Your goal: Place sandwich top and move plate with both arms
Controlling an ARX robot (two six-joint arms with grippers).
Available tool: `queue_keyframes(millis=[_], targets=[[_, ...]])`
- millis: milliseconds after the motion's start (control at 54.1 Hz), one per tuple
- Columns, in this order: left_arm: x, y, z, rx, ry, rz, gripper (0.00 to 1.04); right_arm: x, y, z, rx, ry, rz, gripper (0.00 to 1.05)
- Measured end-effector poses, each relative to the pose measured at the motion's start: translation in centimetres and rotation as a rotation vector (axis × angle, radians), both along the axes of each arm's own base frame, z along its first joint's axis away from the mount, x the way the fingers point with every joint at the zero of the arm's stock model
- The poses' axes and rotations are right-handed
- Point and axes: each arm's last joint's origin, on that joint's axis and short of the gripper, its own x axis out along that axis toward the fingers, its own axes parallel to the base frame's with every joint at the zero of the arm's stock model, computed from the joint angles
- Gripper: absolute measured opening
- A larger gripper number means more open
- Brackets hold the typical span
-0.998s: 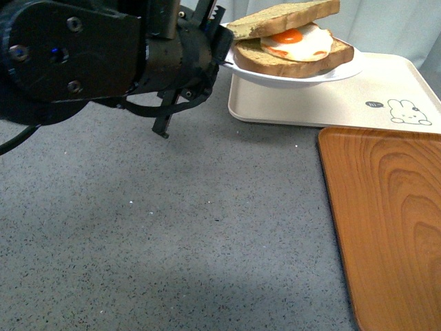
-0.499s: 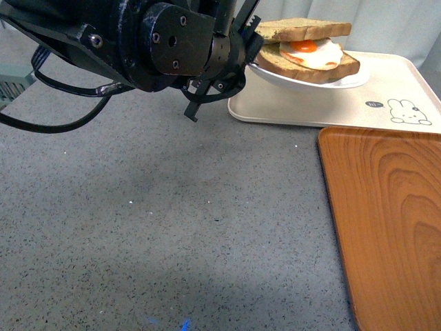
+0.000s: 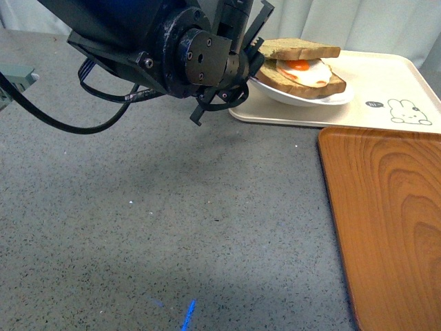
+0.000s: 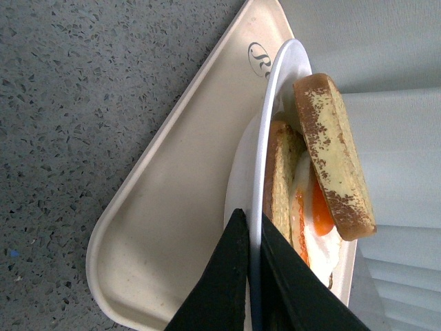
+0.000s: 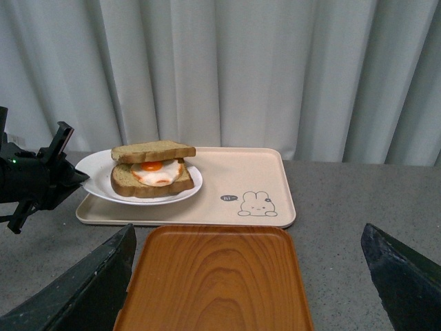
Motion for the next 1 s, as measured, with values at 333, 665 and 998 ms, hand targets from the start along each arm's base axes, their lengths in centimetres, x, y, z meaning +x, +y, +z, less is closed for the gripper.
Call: queue_keyframes(millis=[333,665,998], targets=[[-0.6,1.5,-0.7,0.093,0.067,0.03,0.5,0.0,0.0,0.0,0.0,0.0,0.0,0.96],[-4.2,7.5,1.4,0.202,0.057,0.063,1.0,0.0,0.0,0.0,0.0,0.0,0.0,0.96],[-10.0,15.8,3.3,0.315,0.072,0.166,0.98,0.0,0.0,0.0,0.0,0.0,0.0,0.96]])
